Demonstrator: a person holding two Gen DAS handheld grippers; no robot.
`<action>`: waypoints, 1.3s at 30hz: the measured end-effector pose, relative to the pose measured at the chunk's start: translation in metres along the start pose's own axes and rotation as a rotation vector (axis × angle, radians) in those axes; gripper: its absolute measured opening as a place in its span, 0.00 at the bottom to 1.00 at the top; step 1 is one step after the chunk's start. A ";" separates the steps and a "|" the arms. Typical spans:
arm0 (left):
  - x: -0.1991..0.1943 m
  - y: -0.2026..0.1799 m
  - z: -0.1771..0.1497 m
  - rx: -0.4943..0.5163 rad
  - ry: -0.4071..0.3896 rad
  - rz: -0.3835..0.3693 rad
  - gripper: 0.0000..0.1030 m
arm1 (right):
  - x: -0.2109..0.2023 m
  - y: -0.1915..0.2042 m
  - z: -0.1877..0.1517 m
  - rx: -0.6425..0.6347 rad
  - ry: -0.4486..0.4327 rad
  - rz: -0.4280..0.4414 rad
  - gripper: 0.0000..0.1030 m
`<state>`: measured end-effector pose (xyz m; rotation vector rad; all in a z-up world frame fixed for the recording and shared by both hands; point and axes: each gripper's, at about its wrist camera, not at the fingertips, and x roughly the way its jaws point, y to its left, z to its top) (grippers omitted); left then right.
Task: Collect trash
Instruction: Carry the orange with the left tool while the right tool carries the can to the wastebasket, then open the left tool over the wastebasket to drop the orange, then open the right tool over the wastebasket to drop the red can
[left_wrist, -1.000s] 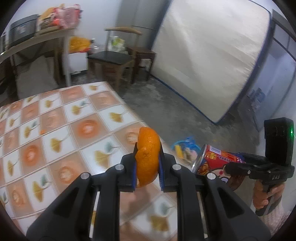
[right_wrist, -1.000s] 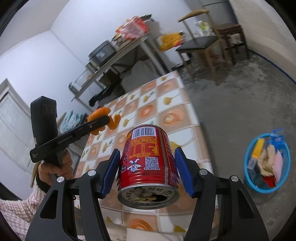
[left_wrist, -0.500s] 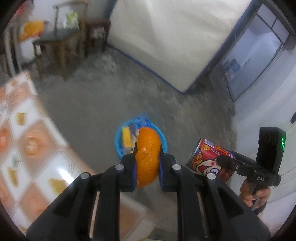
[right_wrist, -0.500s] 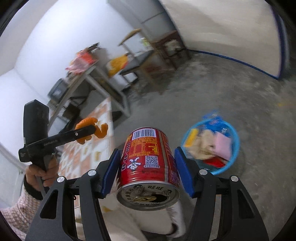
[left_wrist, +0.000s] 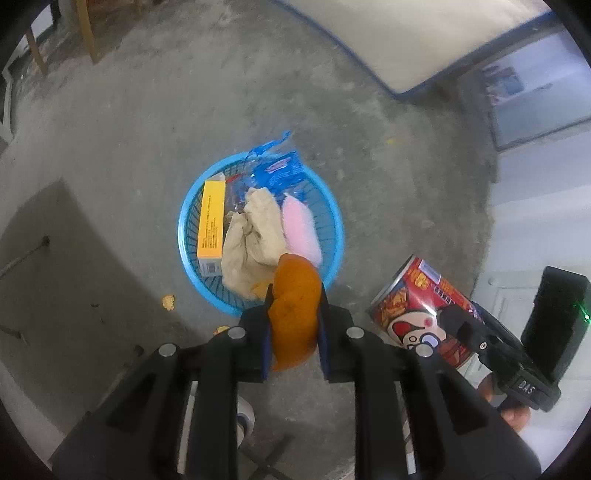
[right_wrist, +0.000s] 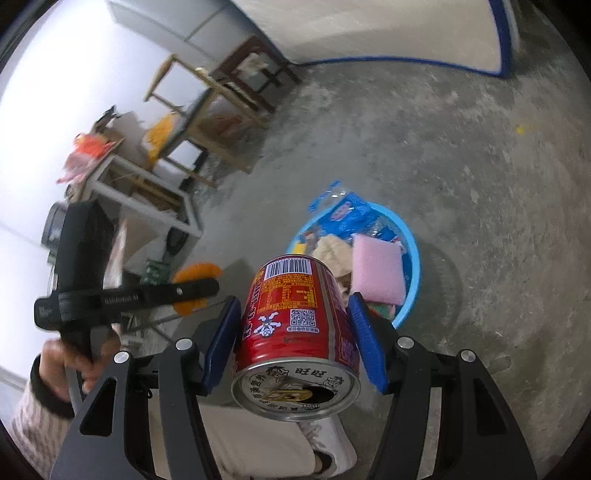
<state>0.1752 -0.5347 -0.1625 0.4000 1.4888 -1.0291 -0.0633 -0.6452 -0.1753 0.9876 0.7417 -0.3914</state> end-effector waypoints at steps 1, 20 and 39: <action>0.007 0.000 0.005 -0.006 0.007 0.011 0.19 | 0.008 -0.004 0.005 0.011 0.003 -0.012 0.57; -0.063 0.004 0.019 0.000 -0.131 0.034 0.69 | 0.141 -0.051 0.022 0.111 0.105 -0.119 0.62; -0.265 0.049 -0.200 -0.007 -0.584 0.070 0.78 | 0.043 -0.004 -0.006 -0.099 -0.028 -0.159 0.62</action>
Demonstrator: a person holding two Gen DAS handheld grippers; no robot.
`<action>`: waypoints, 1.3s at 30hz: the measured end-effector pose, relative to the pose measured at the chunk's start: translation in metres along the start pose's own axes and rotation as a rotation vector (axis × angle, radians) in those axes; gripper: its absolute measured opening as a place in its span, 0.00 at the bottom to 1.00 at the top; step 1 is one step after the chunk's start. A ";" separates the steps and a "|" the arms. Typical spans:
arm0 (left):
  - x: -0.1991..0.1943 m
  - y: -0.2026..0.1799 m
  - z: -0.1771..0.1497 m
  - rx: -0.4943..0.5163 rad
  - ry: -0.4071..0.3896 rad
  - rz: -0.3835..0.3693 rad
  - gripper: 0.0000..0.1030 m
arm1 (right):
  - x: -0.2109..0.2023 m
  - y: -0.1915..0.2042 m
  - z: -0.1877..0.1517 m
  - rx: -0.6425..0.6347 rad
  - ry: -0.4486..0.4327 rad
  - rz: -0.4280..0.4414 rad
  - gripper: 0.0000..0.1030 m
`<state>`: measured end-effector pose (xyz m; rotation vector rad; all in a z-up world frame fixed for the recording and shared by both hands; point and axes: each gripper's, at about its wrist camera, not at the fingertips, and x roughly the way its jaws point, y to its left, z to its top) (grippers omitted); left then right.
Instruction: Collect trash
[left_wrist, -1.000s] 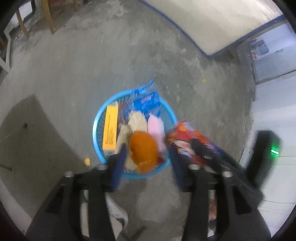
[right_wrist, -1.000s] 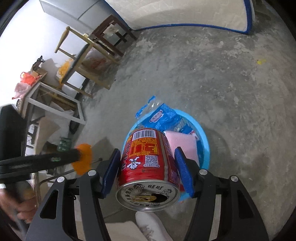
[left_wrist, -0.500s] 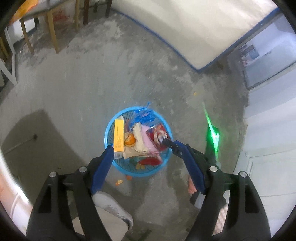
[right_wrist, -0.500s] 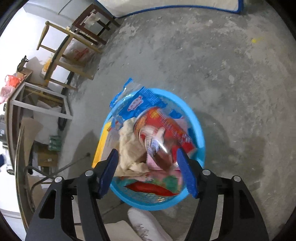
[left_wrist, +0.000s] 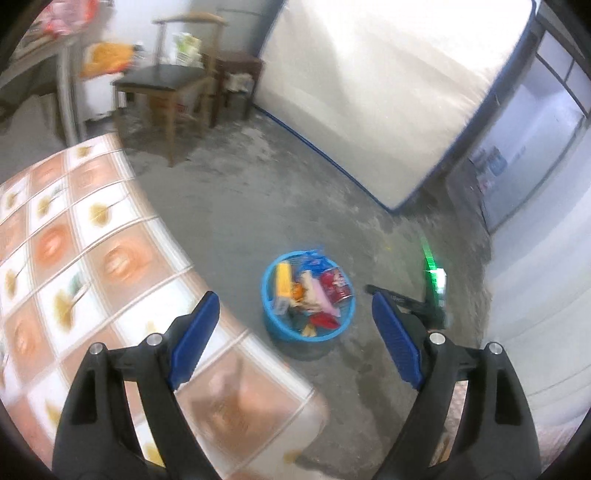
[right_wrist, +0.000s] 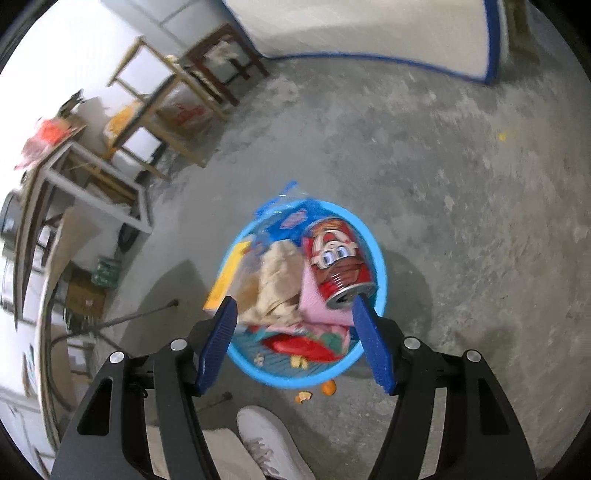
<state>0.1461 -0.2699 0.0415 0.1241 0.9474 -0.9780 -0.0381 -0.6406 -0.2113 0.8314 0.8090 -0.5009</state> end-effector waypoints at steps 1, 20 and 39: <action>-0.010 0.003 -0.009 -0.010 -0.018 0.019 0.78 | -0.013 0.009 -0.005 -0.028 -0.016 0.006 0.62; -0.135 0.034 -0.163 -0.279 -0.317 0.389 0.91 | -0.215 0.225 -0.158 -0.543 -0.355 -0.027 0.94; -0.160 0.028 -0.180 -0.305 -0.379 0.617 0.92 | -0.244 0.268 -0.224 -0.584 -0.444 -0.246 0.94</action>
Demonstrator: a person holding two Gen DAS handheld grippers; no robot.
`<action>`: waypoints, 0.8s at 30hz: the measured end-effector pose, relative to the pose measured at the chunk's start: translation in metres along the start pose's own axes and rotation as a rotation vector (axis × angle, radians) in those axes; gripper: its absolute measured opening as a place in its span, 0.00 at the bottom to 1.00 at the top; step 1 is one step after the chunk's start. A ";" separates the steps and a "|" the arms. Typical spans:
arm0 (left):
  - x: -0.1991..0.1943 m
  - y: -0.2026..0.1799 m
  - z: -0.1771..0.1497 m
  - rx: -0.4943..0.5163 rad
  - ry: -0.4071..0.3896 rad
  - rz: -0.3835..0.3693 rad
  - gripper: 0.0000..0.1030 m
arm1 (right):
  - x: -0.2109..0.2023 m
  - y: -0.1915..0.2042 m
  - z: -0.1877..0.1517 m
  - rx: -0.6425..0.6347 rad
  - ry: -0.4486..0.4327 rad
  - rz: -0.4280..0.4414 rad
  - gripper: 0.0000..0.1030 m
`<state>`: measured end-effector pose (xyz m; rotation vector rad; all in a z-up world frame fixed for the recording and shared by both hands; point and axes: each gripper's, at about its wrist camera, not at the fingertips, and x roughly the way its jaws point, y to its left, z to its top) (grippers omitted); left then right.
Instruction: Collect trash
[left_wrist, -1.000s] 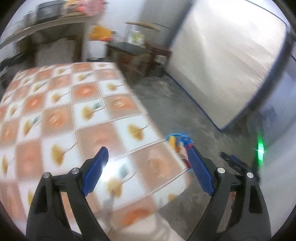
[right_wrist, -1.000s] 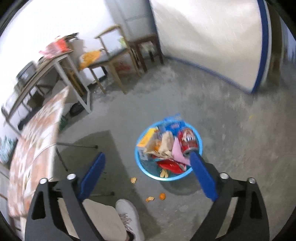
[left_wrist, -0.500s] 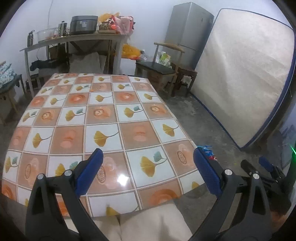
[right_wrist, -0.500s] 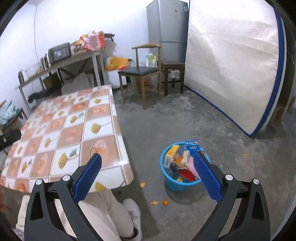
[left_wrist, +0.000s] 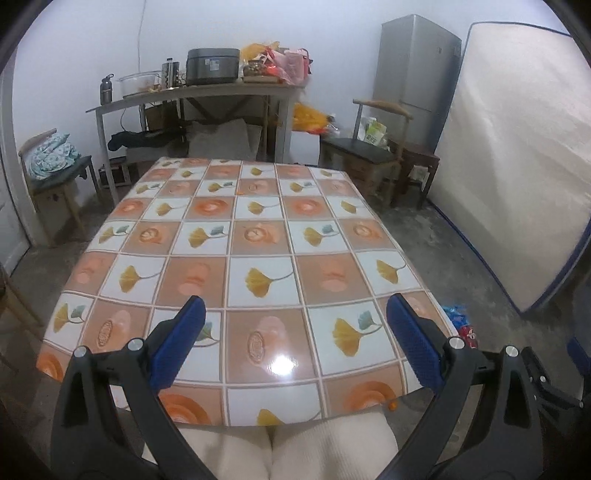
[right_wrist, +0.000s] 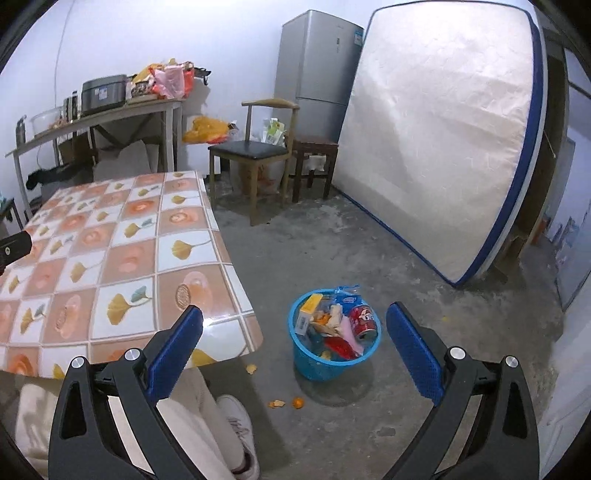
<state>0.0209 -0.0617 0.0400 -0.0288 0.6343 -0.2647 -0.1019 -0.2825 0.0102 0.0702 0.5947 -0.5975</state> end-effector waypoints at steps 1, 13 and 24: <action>-0.001 -0.001 0.001 0.011 -0.005 0.001 0.92 | 0.000 -0.001 0.001 0.012 0.004 0.009 0.94; 0.011 -0.033 -0.015 0.199 0.062 0.038 0.92 | 0.006 -0.011 -0.011 0.036 0.063 -0.052 0.94; 0.021 -0.029 -0.030 0.166 0.188 0.018 0.92 | 0.013 -0.020 -0.019 0.032 0.113 -0.069 0.94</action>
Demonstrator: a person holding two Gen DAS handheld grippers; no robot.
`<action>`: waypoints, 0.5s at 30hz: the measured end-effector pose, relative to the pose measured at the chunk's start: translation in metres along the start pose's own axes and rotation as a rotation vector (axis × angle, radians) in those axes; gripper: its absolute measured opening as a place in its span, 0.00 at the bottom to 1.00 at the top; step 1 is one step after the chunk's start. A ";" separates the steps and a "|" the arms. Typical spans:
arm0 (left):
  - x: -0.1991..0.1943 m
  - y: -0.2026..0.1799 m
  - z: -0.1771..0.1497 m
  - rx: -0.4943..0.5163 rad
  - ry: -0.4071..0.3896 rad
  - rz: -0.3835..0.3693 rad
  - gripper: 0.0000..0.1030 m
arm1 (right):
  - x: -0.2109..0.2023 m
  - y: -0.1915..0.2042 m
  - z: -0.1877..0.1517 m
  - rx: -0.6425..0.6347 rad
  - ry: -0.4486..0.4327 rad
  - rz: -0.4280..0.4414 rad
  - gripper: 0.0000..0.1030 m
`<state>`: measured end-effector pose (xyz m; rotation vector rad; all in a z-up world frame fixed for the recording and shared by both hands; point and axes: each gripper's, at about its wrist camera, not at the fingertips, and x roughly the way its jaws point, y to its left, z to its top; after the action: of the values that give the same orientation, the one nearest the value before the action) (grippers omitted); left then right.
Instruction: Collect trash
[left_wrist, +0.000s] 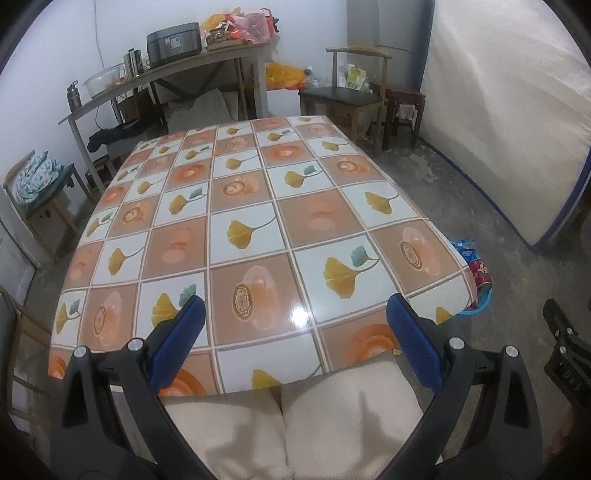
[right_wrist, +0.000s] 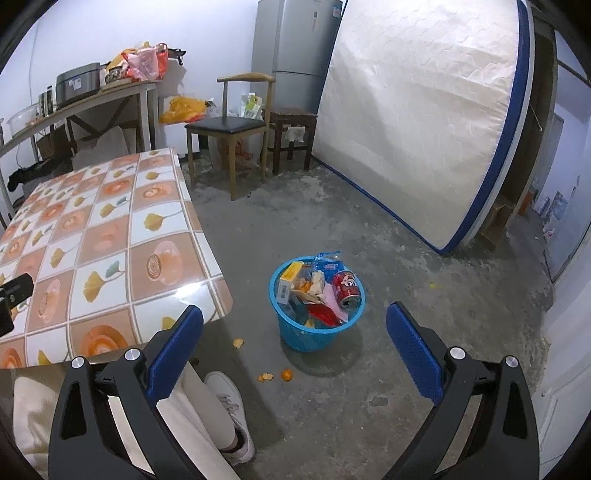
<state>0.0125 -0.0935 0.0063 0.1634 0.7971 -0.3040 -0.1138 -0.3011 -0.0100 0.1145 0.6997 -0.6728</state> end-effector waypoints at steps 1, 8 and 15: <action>0.000 0.000 0.000 0.001 0.002 0.000 0.92 | 0.001 0.000 -0.001 -0.001 0.002 0.000 0.94; 0.002 0.002 0.000 -0.010 0.014 0.003 0.92 | 0.002 -0.002 -0.001 -0.005 0.004 -0.002 0.94; 0.004 0.008 -0.001 -0.039 0.034 0.009 0.92 | 0.002 -0.001 0.000 -0.010 0.003 0.001 0.94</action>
<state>0.0172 -0.0866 0.0034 0.1363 0.8348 -0.2776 -0.1136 -0.3029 -0.0112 0.1066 0.7059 -0.6684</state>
